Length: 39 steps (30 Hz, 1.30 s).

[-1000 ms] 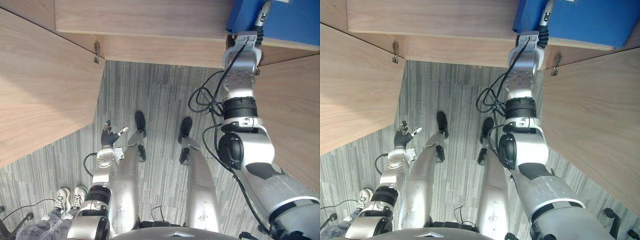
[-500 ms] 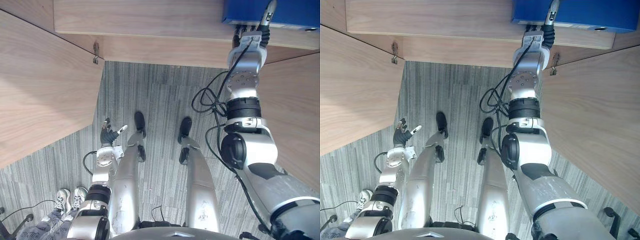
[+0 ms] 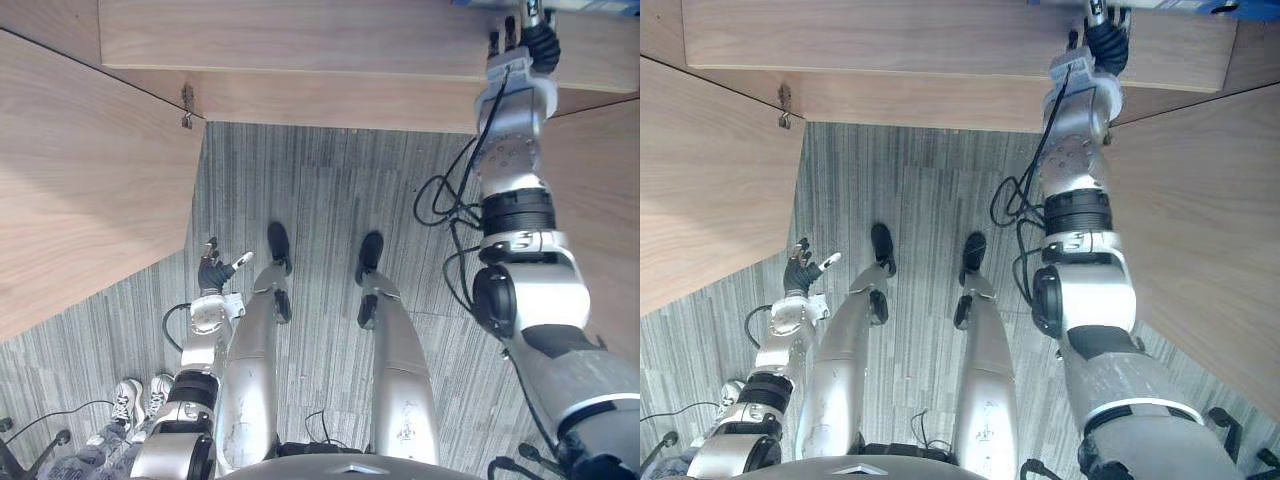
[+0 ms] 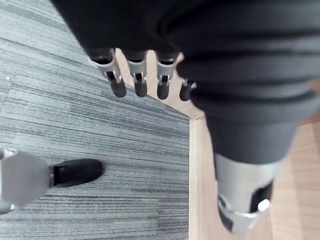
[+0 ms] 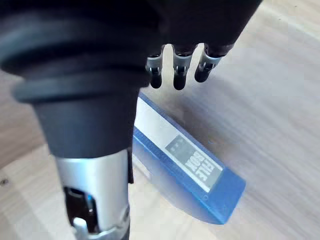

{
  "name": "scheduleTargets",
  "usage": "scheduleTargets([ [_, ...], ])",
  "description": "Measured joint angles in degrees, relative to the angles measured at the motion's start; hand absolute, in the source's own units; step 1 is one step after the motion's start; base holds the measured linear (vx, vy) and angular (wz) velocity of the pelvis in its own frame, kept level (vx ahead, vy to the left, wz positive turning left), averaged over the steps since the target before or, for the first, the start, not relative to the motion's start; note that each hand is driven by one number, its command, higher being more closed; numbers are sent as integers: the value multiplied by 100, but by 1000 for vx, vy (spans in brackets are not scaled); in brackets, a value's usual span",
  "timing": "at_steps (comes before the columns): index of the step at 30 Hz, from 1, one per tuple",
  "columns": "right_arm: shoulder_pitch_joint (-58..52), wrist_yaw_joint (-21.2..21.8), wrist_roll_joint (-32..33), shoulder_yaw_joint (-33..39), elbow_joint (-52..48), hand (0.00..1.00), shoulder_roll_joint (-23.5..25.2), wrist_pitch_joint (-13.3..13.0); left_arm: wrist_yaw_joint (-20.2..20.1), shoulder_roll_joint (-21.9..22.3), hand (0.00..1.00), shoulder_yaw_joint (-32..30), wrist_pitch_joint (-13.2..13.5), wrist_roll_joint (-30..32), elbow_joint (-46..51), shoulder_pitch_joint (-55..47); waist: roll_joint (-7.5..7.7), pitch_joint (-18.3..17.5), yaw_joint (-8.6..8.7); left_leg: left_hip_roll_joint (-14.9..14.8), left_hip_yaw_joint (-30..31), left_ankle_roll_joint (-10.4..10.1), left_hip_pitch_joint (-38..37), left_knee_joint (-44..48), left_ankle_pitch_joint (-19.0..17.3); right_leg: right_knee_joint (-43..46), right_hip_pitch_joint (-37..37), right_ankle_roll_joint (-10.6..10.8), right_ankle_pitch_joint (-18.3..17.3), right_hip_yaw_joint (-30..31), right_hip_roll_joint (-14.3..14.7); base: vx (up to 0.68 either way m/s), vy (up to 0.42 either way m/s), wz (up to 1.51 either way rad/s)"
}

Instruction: Walk over to the cabinet, pick up the folder, carry it to the office cabinet, place the folder inside the office cabinet, then close the office cabinet door

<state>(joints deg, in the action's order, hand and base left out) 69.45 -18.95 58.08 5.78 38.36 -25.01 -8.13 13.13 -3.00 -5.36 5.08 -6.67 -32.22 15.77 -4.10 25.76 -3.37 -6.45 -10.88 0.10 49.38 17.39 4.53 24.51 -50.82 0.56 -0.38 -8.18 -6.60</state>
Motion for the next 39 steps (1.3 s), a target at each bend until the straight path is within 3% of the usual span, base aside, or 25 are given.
scheduleTargets([
  [5,472,444,-93,-871,468,0,-613,283,-154,-192,0,110,20,-5,-5,-244,0,0,-3,22,3,-44,-61,-258,149,-1,-41,-5,0,-29,-14,37,-43,4],
  [12,577,563,-168,-1239,817,0,-532,322,-258,-181,0,330,55,-24,-3,-452,-1,0,-12,66,-50,-124,-200,-586,282,1,-66,-21,-7,-33,-46,22,-45,2],
  [21,767,138,429,-717,803,0,-95,-38,-219,-111,0,416,78,-329,79,-518,-35,-21,-50,107,-106,-133,-322,-873,486,67,-129,-58,-22,-30,-74,23,-43,1],
  [27,444,133,985,-80,515,0,98,-364,-218,-2,0,438,120,-341,257,-585,-129,-78,-113,138,-112,-162,-410,-1051,545,91,-115,-72,-33,-54,-98,7,-36,4],
  [39,-648,236,1927,671,-657,0,1228,-1178,-179,134,0,417,89,-440,456,-550,-131,-79,-61,137,-164,-148,-640,-1077,533,-22,145,-53,-21,-39,-89,13,-34,-1],
])
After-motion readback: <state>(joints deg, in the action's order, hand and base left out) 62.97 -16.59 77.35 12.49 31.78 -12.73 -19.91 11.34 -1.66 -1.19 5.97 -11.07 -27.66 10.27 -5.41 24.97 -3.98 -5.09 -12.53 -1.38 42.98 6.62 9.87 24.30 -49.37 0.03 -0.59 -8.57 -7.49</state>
